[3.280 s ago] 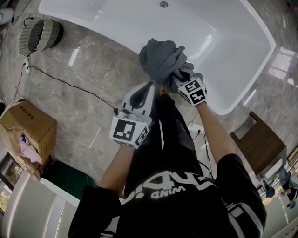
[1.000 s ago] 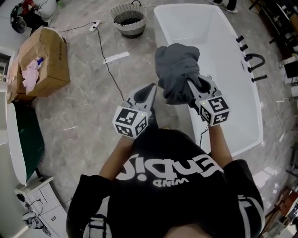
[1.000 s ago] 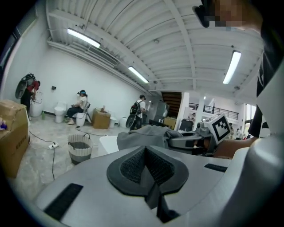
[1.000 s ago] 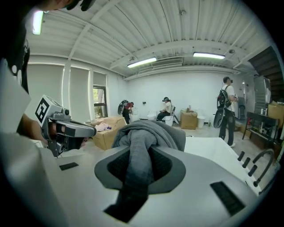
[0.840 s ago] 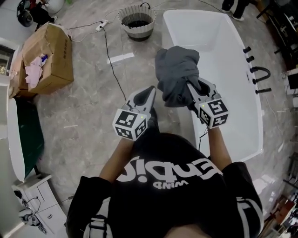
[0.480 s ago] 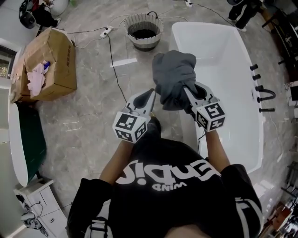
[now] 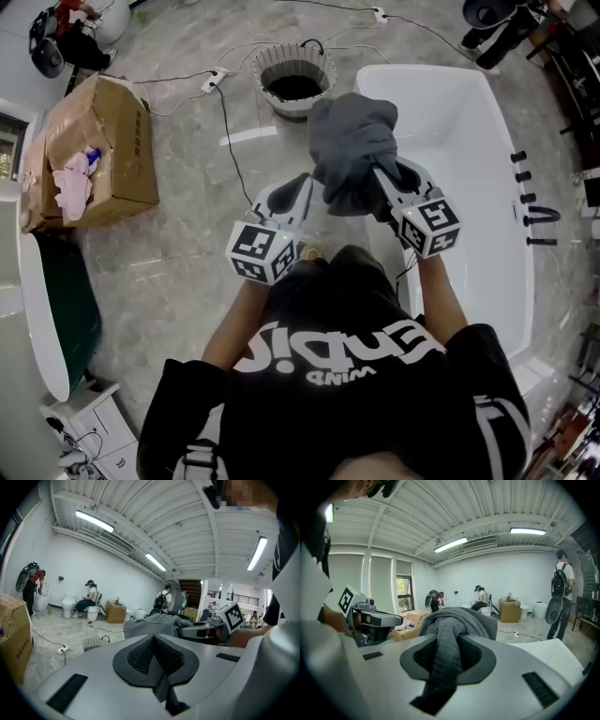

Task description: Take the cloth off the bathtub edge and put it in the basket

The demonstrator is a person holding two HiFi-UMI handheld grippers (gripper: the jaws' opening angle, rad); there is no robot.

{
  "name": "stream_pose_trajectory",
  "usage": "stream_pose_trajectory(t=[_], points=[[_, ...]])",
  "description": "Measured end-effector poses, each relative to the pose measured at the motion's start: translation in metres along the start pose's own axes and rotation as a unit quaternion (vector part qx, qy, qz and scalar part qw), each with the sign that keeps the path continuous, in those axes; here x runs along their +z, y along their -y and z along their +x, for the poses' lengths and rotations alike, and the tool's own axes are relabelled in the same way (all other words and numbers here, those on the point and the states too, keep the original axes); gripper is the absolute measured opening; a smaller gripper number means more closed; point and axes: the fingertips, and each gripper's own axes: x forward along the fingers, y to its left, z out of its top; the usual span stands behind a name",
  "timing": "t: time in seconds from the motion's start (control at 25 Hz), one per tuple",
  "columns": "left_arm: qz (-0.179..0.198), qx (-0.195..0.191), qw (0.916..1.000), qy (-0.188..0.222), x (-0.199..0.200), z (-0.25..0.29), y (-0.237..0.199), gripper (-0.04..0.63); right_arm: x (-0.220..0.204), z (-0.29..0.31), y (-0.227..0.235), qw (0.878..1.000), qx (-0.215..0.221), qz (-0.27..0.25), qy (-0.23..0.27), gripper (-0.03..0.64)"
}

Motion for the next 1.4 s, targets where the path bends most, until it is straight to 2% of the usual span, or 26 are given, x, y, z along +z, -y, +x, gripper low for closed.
stream_pose_trajectory(t=[0.4,0.84,1.4], points=[[-0.019,0.010,0.9998,0.002,0.011,0.040,-0.059,0.012,0.025,0.074,0.037,1.000,0.004,-0.002,-0.003,0.083],[-0.017,0.037,0.9992,0.004,0.037,0.104,-0.134,0.012,0.053,0.164,0.092,1.000,0.027,-0.001,0.007,0.083],[-0.018,0.067,0.9975,0.013,0.108,0.210,-0.218,0.012,0.125,0.274,0.181,0.998,0.064,-0.007,0.020,0.083]])
